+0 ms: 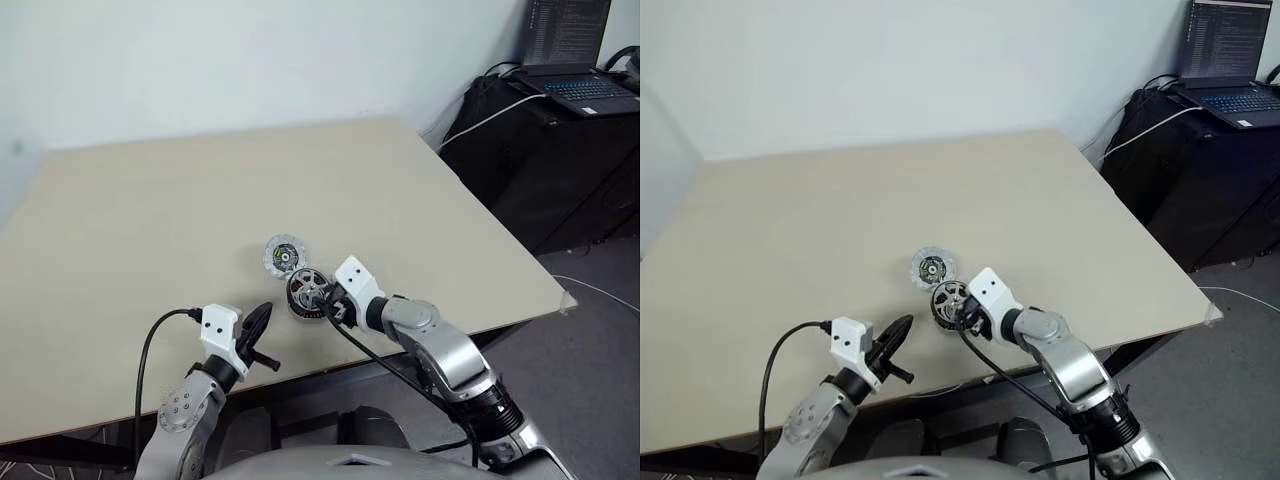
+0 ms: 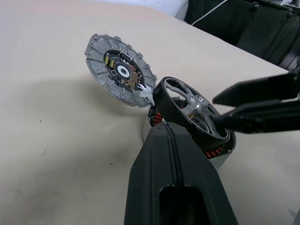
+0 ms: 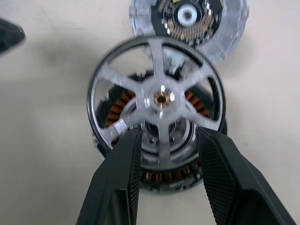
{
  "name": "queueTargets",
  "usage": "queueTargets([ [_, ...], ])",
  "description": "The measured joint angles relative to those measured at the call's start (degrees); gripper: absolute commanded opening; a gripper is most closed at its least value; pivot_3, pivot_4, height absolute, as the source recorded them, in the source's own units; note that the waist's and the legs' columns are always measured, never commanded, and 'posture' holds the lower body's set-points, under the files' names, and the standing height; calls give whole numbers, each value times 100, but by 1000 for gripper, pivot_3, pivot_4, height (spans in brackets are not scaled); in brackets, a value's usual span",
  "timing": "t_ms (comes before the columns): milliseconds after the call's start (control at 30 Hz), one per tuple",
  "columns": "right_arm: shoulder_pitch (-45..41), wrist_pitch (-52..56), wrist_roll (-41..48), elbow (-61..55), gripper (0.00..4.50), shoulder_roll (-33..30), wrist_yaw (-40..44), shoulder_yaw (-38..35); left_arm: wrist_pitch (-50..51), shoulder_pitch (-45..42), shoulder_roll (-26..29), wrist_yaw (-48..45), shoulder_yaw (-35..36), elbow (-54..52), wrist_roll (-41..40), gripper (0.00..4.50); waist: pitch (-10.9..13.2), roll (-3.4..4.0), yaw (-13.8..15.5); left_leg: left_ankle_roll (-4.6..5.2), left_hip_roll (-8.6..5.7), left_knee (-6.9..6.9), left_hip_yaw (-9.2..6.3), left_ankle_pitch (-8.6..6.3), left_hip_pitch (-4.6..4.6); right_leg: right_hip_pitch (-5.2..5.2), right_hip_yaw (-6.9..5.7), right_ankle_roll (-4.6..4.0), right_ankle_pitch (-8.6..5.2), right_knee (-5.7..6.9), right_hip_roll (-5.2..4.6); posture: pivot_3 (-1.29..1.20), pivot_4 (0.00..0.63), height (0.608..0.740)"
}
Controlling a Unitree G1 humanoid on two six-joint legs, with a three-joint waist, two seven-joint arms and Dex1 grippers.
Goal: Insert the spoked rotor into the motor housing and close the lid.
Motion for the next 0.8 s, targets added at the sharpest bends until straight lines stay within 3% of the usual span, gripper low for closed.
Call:
queueTargets([
  [167,-6,-26,-15,111,1918,20,39,8,3,-2,-7,3,-1,0,0,0,-2,1,-1,0,0,0,0,0,1,1,0,0,0,0,1,0,0,740],
  [267,-18,-64,-19,192,1346,38,46,-14,5,-4,-8,6,-2,0,0,0,-7,4,-1,0,0,1,0,0,4,3,0,0,0,1,0,0,0,740],
  [400,-21,-71,-18,233,83,47,59,-29,7,-9,-8,6,-2,0,0,0,-8,5,0,0,1,1,0,0,4,3,0,0,0,3,0,0,0,740],
  [800,-253,76,-17,24,36,-78,174,-19,27,-69,-5,2,-2,0,-1,0,-6,8,-1,0,0,1,1,0,2,0,1,0,0,3,0,0,0,740],
])
